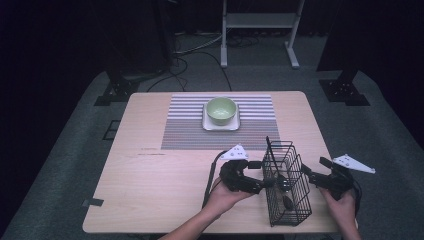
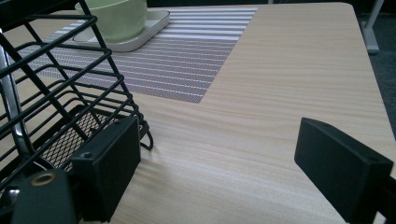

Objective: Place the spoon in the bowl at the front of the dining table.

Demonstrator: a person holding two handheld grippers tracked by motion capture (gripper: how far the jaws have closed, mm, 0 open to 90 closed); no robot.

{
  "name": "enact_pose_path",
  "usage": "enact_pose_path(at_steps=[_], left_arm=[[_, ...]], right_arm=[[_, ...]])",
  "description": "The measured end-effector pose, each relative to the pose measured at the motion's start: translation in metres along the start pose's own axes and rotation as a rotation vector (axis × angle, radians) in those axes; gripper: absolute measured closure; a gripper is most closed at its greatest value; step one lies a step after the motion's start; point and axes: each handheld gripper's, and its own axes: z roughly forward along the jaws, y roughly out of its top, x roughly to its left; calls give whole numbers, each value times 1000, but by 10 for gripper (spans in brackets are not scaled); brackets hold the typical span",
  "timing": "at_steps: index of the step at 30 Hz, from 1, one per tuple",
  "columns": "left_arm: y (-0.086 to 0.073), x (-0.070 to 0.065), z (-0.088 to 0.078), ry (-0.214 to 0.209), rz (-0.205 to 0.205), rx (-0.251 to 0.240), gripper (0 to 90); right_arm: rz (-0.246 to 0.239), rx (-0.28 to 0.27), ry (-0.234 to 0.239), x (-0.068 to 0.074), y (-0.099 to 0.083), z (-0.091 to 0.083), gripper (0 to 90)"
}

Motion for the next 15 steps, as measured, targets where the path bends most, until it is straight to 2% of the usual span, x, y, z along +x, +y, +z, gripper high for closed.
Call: enact_pose_path(at_steps=[3, 5, 10, 15], left_arm=[[2, 0, 2, 8, 0, -2, 245], [3, 1, 1, 9, -4, -9, 311], [5, 3, 3, -2, -14, -10, 391], [8, 0, 2, 20, 27, -31, 533]], right_arm=[[-3, -2, 1, 1, 0, 0, 133], [-8, -2, 2, 1, 1, 0, 133], [-12, -1, 1, 2, 1, 0, 133], [-21, 1, 0, 3, 1, 0, 133]])
